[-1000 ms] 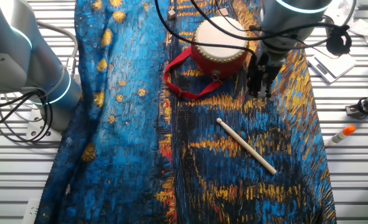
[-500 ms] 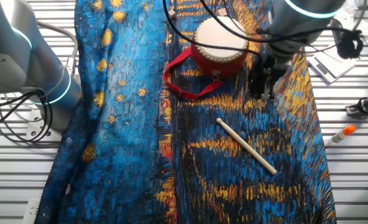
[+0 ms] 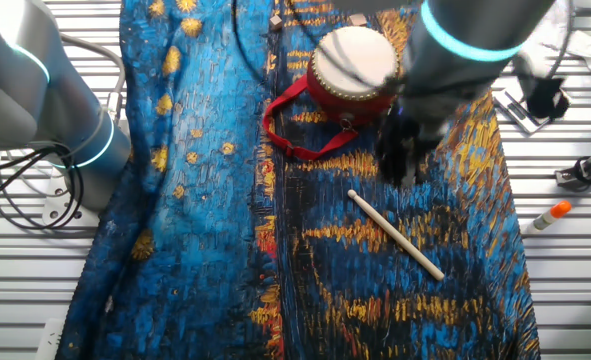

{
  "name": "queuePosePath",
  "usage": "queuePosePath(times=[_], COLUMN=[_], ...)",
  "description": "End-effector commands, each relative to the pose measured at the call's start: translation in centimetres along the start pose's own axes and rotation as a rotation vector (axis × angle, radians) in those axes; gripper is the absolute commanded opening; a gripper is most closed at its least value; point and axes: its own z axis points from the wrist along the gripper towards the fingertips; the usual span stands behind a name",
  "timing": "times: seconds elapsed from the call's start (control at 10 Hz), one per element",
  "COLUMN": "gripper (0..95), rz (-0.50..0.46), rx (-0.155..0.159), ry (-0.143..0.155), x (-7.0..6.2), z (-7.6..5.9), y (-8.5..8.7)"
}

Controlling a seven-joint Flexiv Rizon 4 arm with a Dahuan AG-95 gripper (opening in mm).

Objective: Play the drum

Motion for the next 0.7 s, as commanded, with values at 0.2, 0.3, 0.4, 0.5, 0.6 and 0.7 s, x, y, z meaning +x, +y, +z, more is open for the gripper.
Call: queuePosePath(times=[0.2, 0.3, 0.4, 0.5, 0.6, 0.7], gripper=[0.0, 0.0, 0.0, 0.0, 0.0, 0.0], rz=[0.043, 0.053, 0.063, 0.082, 0.111, 0.143], rx=[-0.001, -0.004, -0.008, -0.008, -0.008, -0.008], ry=[-0.012, -0.010, -0.010, -0.011, -0.011, -0.008], x=[-2.8, -3.4, -4.4, -5.1, -5.7, -6.4], z=[3.8, 4.6, 5.5, 6.1, 6.6, 7.1], y=[-3.4, -3.9, -4.2, -4.0, -3.4, -2.7])
